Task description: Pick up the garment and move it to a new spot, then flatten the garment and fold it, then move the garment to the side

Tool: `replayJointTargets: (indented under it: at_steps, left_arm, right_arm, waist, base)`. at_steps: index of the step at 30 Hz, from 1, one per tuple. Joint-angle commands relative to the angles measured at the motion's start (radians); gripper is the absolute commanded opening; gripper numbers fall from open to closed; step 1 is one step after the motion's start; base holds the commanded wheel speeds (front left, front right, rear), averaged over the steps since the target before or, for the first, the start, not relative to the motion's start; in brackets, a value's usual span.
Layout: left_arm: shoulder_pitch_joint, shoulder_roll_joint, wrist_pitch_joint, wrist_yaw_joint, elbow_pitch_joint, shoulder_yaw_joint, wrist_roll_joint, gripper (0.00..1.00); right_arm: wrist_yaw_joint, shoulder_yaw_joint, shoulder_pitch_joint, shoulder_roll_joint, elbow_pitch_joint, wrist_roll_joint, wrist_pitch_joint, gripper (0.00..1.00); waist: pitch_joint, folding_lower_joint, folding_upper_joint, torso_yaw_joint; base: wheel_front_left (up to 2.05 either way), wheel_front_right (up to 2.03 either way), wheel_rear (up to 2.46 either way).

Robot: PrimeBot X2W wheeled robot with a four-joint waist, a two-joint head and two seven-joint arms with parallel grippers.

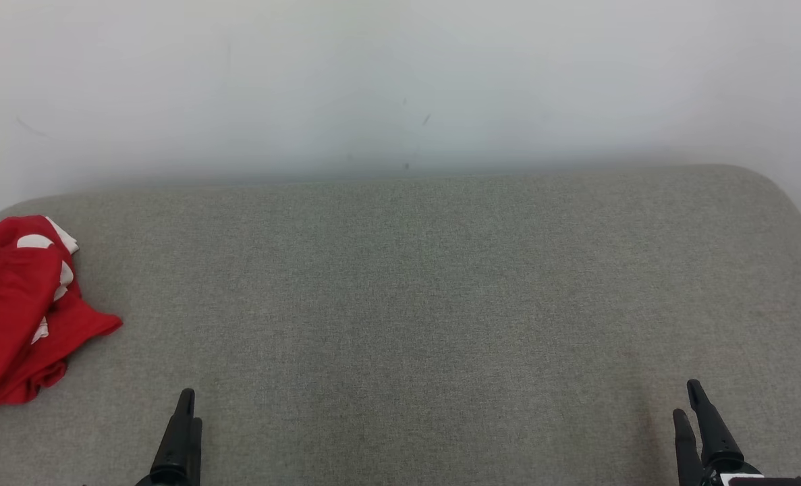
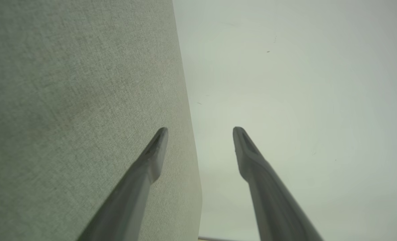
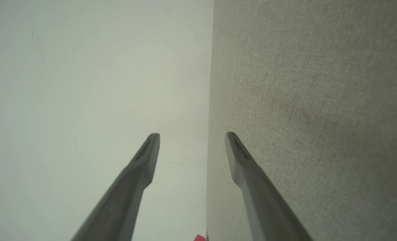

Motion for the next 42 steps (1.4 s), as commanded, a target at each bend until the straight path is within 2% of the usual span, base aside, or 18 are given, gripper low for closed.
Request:
replayJointTargets:
  at_steps: [1, 18, 42]
  left_arm:
    - [-0.011, 0.002, -0.013, 0.000, -0.021, 0.002, 0.031, 1.00]
    - [-0.006, 0.003, -0.080, 0.000, -0.054, 0.022, 0.297, 1.00]
    - [0.013, 0.003, -0.162, 0.001, -0.126, -0.010, 0.845, 1.00]
  right_arm:
    - [0.000, 0.006, -0.024, -0.003, -0.010, -0.028, -0.013, 1.00]
    - [0.000, 0.033, -0.043, -0.004, -0.009, -0.273, -0.084, 1.00]
    - [-0.001, 0.098, -0.053, -0.004, -0.028, -0.734, -0.170, 1.00]
  waist:
    - [0.000, 0.0000, 0.0000, 0.000]
    - [0.003, 0.0000, 0.0000, 0.003]
    - [0.008, 0.0000, 0.0000, 0.006]
  base:
    - [0.00, 0.00, 0.00]
    - [0.00, 0.00, 0.00]
    - [0.00, 0.00, 0.00]
